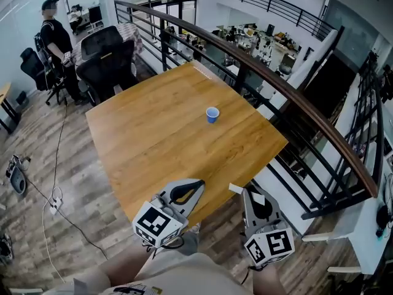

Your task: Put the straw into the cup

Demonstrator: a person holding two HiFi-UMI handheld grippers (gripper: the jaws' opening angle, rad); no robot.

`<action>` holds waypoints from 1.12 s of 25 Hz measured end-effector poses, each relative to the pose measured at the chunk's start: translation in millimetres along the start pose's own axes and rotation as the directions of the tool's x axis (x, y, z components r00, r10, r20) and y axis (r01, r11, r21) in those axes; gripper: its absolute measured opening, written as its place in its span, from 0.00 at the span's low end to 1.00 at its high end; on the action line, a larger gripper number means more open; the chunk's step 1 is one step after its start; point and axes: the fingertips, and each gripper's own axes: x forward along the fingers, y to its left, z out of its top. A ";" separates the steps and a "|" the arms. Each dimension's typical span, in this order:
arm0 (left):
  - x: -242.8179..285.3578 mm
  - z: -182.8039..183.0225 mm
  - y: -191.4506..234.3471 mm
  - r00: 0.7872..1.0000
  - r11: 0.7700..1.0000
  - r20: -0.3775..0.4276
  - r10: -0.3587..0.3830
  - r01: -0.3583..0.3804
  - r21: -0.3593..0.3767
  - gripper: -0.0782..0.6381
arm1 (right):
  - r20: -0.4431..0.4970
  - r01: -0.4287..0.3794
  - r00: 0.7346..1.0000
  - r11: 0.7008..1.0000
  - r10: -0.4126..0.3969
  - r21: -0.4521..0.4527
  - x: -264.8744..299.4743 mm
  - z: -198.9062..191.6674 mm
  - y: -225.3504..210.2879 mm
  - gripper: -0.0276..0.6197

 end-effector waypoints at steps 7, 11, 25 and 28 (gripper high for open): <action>38.4 2.3 65.6 1.000 1.000 -0.007 0.012 -0.012 -0.021 0.13 | -0.039 -0.020 0.999 1.000 0.019 -0.002 77.5 5.6 -24.3 0.12; 57.7 -0.4 98.8 1.000 0.999 -0.014 0.015 -0.016 -0.050 0.13 | -0.071 -0.036 0.997 0.999 0.034 -0.019 119.2 7.4 -36.9 0.12; 89.1 -11.2 133.9 0.989 0.987 -0.063 0.132 -0.137 -0.081 0.13 | -0.090 -0.126 0.988 0.992 0.126 0.014 167.6 3.0 -74.6 0.12; 90.3 -8.0 132.6 0.981 0.979 -0.069 0.180 -0.185 -0.083 0.13 | -0.080 -0.166 0.983 0.986 0.167 0.018 171.1 6.3 -79.3 0.12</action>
